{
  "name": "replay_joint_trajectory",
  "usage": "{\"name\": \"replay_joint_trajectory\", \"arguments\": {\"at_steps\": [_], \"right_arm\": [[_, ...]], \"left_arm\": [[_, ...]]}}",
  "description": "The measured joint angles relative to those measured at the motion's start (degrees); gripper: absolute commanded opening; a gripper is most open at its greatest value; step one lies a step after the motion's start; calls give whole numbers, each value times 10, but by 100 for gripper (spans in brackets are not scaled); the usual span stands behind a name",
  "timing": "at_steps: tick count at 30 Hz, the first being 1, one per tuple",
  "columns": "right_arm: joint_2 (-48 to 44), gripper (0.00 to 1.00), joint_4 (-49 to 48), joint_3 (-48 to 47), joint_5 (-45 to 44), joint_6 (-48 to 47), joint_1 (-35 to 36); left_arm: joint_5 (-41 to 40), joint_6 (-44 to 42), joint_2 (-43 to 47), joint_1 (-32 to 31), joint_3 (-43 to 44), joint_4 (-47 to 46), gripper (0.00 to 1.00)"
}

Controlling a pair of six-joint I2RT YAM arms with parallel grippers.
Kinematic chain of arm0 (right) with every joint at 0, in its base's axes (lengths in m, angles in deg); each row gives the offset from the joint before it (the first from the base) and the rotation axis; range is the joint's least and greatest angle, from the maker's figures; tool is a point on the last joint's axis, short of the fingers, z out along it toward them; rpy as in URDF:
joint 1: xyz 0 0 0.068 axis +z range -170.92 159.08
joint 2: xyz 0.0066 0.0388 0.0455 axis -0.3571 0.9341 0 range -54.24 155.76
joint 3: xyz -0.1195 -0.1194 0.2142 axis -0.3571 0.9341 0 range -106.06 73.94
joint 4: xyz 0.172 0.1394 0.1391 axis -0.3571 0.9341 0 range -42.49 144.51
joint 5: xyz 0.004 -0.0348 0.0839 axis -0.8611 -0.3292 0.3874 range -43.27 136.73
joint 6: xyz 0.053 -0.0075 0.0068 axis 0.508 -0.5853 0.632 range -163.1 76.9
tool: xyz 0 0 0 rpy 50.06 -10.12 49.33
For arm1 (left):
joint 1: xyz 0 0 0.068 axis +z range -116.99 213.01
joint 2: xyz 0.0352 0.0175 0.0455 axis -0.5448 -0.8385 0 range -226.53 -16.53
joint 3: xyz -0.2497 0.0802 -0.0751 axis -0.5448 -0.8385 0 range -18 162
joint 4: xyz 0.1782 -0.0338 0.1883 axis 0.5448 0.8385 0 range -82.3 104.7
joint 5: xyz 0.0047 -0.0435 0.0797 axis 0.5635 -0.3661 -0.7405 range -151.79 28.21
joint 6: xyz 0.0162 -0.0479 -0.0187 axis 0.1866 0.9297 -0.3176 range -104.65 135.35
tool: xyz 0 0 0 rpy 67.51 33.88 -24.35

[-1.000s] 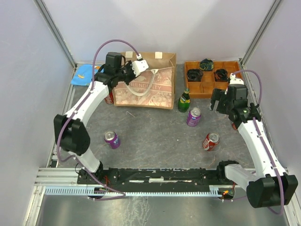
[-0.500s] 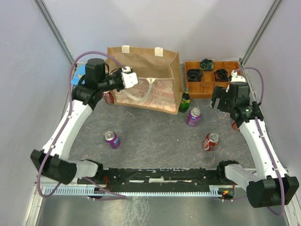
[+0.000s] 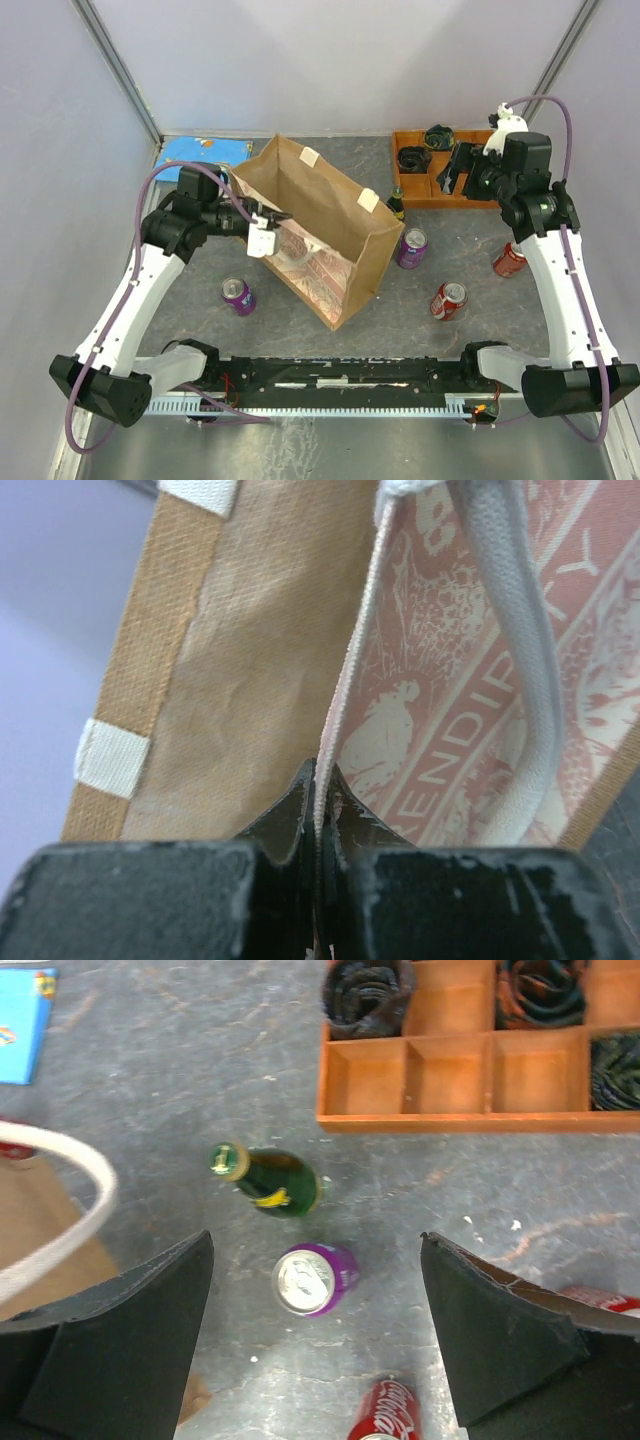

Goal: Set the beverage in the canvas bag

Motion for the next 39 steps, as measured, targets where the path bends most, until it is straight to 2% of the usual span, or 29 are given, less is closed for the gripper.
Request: {"name": "replay_joint_trajectory", "arguments": {"at_steps": [7,10,13,19,27,31,33,35,36,37,38,39], "right_arm": [[9,89,0,-39,100,7,6],[9,89,5,-39,123,8,24],[9,89,9,-39,137,8,53],[29,88,18,-40,136,3,159],[57,87,12,-17,101,15,264],[93,83,7,-14,76,15,309],[118,72,6,-12,58,14,335],[141,45,6,-7,35,8,355],[150,25,7,-5,24,3,363],[157,9,7,-2,13,0,370],[162,1,7,1,3,-6,374],[166,0,7,4,-9,-3,377]], "left_arm": [[38,-170,-1,-9,-36,81,3],[55,-262,-16,-14,-36,132,3],[63,-315,-40,-17,-36,185,3],[78,-360,-86,-29,-36,236,3],[91,-375,-112,-38,-36,220,3],[94,-376,-121,-40,-35,205,3],[95,-376,-125,-40,-33,198,3],[97,-376,-130,-41,-33,187,3],[99,-376,-130,-41,-33,181,4],[99,-376,-131,-41,-33,174,18],[98,-376,-131,-41,-33,163,39],[97,-375,-131,-41,-33,149,63]]}}
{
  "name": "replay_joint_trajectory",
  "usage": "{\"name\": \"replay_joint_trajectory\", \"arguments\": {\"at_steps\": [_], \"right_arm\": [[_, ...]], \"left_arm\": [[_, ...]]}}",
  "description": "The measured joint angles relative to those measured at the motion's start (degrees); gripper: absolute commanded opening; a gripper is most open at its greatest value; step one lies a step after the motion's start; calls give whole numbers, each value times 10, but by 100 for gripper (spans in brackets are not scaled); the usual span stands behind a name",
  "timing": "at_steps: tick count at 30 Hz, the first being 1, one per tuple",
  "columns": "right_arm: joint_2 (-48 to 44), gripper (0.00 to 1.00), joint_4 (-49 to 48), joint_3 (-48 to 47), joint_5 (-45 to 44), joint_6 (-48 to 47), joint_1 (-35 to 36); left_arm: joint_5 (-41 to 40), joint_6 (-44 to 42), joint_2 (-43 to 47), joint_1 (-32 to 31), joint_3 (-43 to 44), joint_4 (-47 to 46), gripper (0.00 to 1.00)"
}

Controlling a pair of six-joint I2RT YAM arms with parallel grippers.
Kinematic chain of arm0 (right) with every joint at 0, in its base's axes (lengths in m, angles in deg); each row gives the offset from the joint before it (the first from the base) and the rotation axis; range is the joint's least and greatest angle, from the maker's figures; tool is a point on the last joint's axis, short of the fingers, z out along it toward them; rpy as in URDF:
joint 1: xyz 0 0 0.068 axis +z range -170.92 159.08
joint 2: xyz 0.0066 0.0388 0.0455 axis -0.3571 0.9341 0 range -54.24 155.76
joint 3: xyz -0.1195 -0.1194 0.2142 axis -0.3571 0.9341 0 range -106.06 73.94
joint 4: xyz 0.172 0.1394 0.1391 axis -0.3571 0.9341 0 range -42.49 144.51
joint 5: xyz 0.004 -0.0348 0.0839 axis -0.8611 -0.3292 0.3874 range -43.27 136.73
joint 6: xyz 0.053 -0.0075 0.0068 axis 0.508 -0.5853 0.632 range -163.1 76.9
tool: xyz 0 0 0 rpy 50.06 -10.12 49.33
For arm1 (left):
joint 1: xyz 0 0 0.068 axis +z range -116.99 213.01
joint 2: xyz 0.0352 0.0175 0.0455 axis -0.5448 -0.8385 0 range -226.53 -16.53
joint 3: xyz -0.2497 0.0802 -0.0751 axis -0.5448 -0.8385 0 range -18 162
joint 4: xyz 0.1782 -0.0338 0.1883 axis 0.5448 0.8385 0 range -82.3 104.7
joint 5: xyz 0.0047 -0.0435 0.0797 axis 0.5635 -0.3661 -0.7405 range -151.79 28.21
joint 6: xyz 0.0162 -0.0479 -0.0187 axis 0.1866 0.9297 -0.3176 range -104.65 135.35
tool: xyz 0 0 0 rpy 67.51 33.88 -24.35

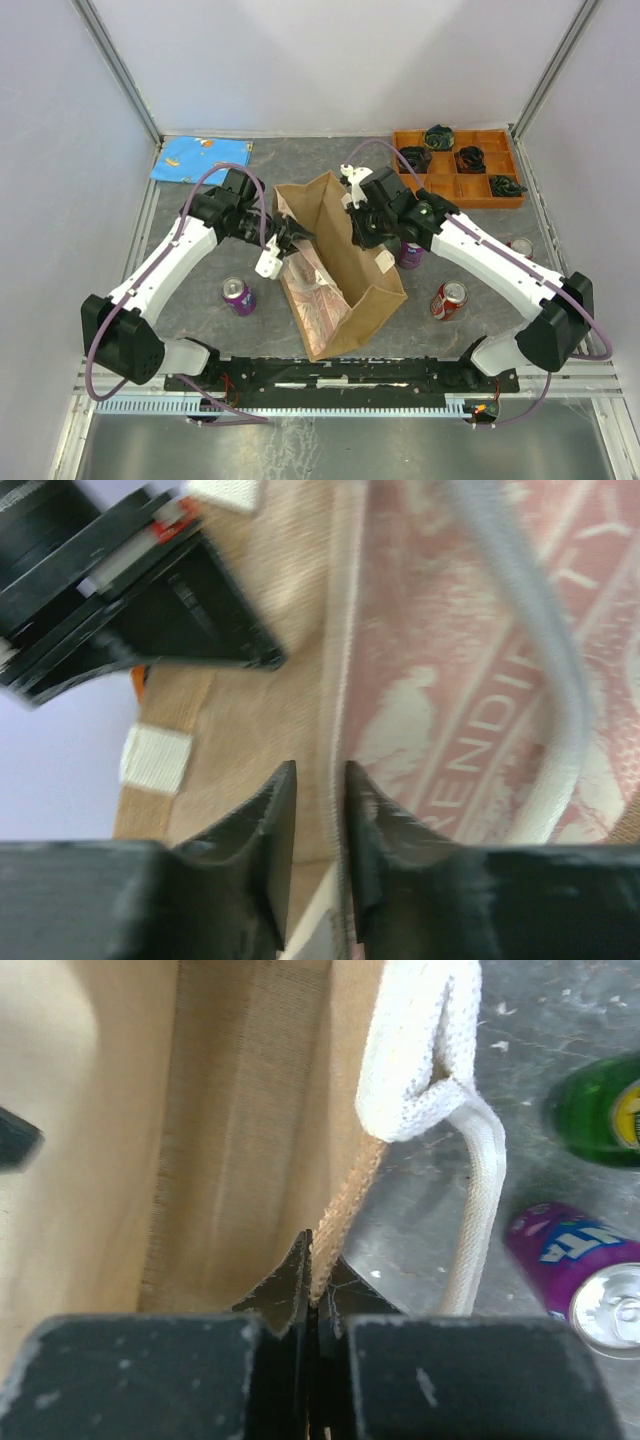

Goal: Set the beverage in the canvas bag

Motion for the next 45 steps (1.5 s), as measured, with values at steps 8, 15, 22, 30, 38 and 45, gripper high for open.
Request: {"name": "replay_joint_trajectory", "arguments": {"at_steps": [8,15,22,30,38,45], "right_arm": [[1,0,-14,5,-69,-3,1],[1,0,-32,5,-102,7,2],[1,0,-39,5,-113,7,6],[4,0,-46,8,-121,7,6],[4,0,-58,20,-130,7,7],[10,0,-73,23,-132,17,7]], "left_arm": [[-109,410,41,0,-15,-362,89],[-271,819,-2,16,230,-325,90],[-318,1158,-107,44,419,-120,89],[-308,1328,-134,50,295,8,88],[-302,1386,-85,46,183,6,81],[-288,1455,-80,9,88,-95,71]]}}
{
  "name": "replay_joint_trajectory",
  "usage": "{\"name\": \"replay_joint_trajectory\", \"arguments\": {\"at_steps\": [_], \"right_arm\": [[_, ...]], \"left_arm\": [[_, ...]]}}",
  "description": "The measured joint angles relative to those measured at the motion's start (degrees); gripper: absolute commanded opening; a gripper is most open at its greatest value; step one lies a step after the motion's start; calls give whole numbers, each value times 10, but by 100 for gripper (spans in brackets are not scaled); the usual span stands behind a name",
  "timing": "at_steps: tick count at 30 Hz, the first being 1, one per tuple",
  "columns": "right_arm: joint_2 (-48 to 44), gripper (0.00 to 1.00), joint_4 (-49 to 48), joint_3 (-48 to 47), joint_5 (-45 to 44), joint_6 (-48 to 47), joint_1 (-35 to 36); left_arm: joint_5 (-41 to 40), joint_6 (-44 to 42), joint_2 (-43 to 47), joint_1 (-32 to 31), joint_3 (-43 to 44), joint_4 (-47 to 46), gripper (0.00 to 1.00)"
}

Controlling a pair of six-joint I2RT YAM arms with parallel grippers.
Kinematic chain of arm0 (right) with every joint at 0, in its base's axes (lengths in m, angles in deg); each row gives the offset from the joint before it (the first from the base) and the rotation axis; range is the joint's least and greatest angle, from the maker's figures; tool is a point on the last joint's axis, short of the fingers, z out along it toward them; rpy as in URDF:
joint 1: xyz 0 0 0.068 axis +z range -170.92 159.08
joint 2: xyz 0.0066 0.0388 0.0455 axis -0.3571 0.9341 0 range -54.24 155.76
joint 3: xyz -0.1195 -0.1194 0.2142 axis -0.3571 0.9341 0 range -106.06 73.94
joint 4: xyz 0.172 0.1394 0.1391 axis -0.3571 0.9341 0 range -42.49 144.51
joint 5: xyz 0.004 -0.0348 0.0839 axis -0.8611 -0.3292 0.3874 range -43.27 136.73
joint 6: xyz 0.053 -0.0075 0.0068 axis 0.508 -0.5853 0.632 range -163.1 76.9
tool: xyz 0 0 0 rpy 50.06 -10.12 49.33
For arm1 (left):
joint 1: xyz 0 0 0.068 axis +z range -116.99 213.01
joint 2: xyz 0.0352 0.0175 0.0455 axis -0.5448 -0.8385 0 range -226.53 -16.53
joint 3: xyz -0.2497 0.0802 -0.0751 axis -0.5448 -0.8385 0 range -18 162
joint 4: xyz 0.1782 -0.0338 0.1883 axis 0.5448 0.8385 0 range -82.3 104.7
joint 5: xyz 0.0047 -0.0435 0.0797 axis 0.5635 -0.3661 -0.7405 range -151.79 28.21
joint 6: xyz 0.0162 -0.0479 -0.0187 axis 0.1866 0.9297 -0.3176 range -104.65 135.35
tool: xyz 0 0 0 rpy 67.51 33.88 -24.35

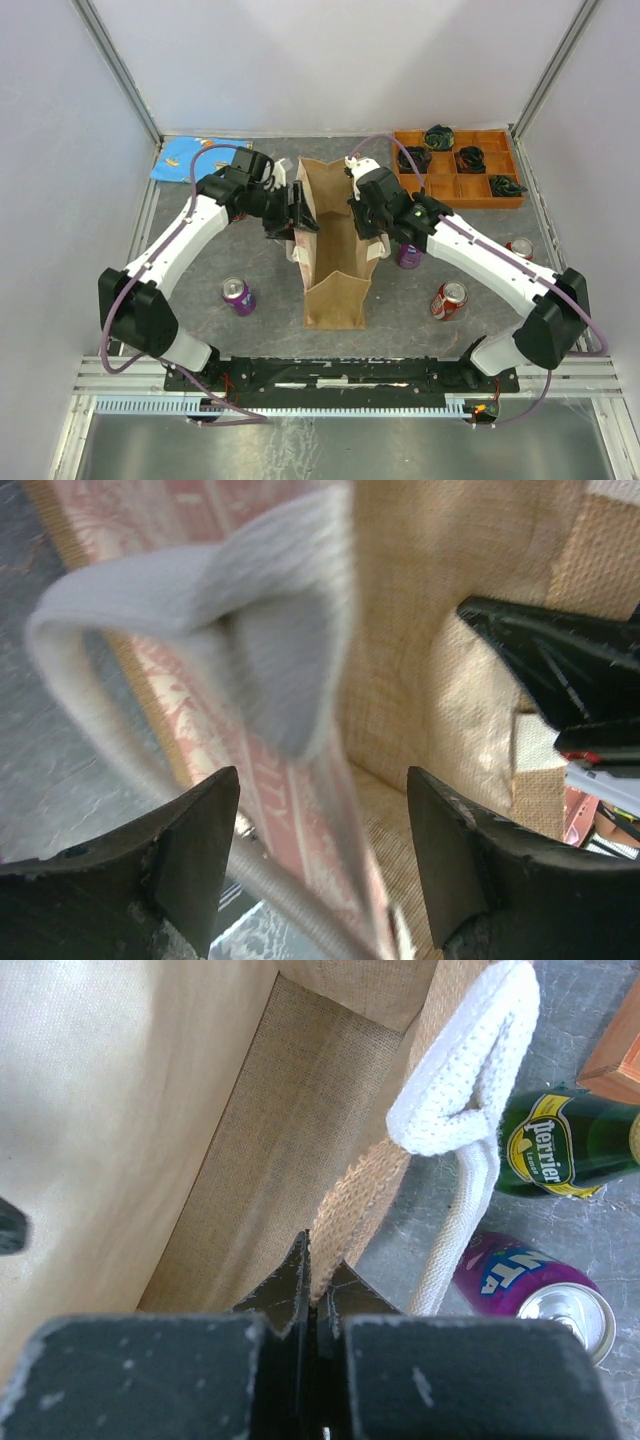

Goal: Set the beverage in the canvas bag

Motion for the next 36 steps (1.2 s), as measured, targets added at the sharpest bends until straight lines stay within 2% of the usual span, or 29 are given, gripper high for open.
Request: {"name": "replay_joint_trajectory", "arguments": {"at_steps": [1,2,4,5,6,9,14,19,24,30,36], "right_arm": [[2,0,-3,0,0,1,0],[3,0,-5,0,0,1,0],[5,0,-8,0,0,1,0],[5,0,-8,0,0,1,0],[6,0,-8,0,-1,1,0],[12,0,8,-12,-9,1,0],[37,0,83,-80,-34,-8,0],[39,0,171,-138,-64,-16,0],[34,0,236,-149,-85,-14,2],[2,0,257,-104,-89,-14,-10],[-52,0,209,-47,-61,-10,-66]], "left_arm": [[0,9,-6,-8,-1,-15,65],[0,19,-12,-16,-2,-31,53],[-1,34,-20,-26,-4,-58,17],[-1,41,-23,-29,-5,-67,5],[-7,43,-24,-31,-5,-69,3],[-40,31,-26,-30,5,-47,3],[-129,-37,-27,-19,65,55,3],[-230,-117,-18,27,92,139,3],[-301,-184,-14,56,92,195,3],[-333,-250,-6,81,92,227,3],[-313,-283,37,98,68,220,3]]}}
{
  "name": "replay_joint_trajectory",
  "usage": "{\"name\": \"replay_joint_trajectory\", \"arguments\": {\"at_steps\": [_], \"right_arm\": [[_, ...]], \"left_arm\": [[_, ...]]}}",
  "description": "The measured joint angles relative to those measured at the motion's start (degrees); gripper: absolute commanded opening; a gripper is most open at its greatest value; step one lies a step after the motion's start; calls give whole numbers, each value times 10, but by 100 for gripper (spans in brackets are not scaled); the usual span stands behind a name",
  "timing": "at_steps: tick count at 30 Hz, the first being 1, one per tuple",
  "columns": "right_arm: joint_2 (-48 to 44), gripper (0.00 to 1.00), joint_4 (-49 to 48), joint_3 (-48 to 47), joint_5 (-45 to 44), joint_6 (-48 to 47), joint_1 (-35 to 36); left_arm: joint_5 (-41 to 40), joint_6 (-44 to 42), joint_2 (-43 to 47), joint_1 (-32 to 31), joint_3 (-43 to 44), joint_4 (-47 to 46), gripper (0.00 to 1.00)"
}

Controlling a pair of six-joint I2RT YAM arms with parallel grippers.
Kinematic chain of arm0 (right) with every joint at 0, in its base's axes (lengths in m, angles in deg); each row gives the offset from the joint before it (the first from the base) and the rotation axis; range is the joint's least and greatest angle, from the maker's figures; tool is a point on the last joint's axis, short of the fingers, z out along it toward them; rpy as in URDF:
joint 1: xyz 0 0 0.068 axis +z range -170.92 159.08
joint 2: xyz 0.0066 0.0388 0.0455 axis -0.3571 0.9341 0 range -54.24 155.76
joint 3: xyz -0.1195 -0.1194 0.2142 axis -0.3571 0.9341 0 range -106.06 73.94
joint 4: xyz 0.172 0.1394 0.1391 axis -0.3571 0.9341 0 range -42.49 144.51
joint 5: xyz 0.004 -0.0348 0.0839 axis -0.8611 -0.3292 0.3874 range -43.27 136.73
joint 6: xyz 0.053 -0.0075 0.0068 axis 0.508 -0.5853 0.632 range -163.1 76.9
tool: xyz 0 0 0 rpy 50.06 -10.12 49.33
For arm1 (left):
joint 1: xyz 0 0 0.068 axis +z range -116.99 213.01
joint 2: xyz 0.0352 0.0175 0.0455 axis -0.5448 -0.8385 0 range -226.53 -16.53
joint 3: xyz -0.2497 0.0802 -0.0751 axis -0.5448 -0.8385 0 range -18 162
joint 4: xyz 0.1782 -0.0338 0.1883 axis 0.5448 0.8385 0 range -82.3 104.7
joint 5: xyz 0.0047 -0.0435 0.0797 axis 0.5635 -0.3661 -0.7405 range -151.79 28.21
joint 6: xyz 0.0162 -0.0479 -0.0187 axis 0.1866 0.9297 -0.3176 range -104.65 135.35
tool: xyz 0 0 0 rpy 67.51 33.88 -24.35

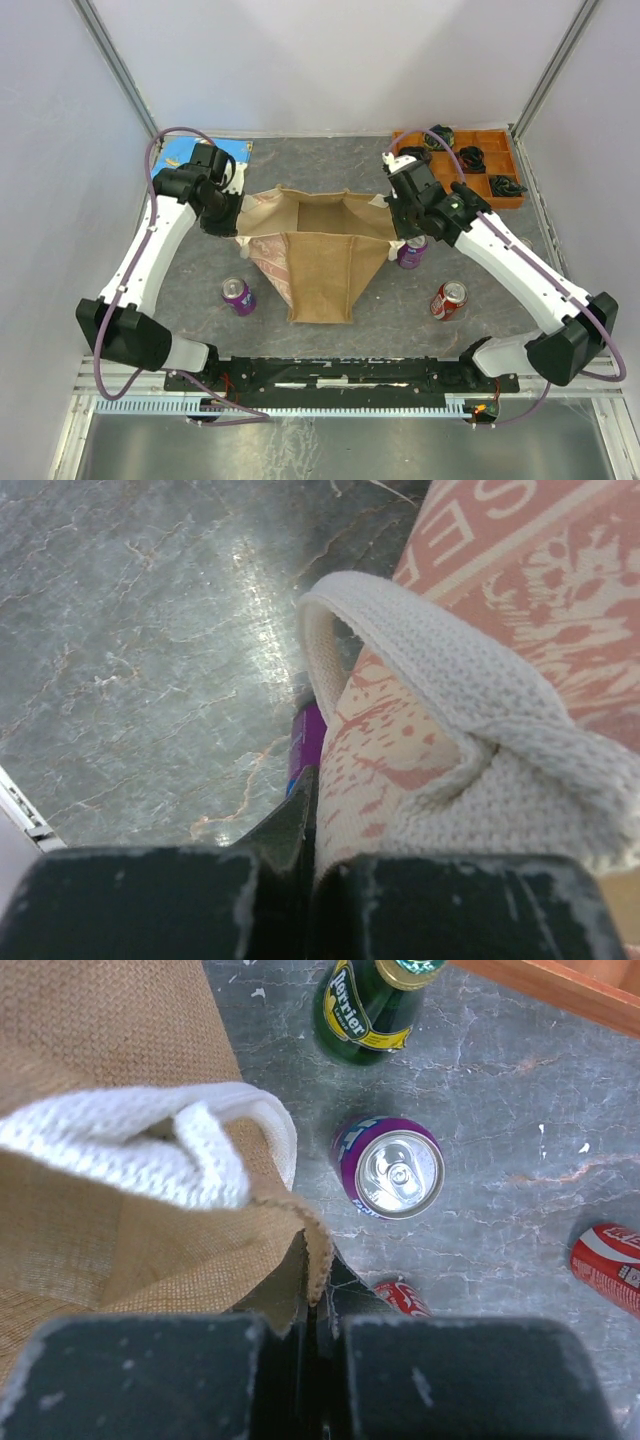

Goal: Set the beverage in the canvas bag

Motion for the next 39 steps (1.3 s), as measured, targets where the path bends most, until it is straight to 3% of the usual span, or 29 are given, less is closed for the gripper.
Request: {"name": "replay_joint_trajectory", "arguments": {"at_steps": [9,11,14,21,23,28,35,39], "right_arm": [[-17,0,-26,24,42,-5,-21],[-12,0,-26,24,44,-7,-22],[-2,10,-24,25,44,-14,-23],[9,23,-21,50,59,-20,-24],[13,31,-21,57,65,-20,-24],[17,67,-20,68,70,-20,-24],[6,94,-29,66,68,-18,-24],[-12,99,-34,37,63,-14,-24]], "left_arm": [[43,-23,47,0,-61,-46,3],[49,-24,50,-4,-76,-57,6],[56,-24,53,-16,-97,-75,17],[57,-24,54,-27,-125,-99,24],[57,-24,54,-27,-125,-99,38],[58,-23,62,-26,-127,-100,75],[82,-22,86,-26,-127,-125,87],[99,-22,98,-26,-115,-142,89]]}}
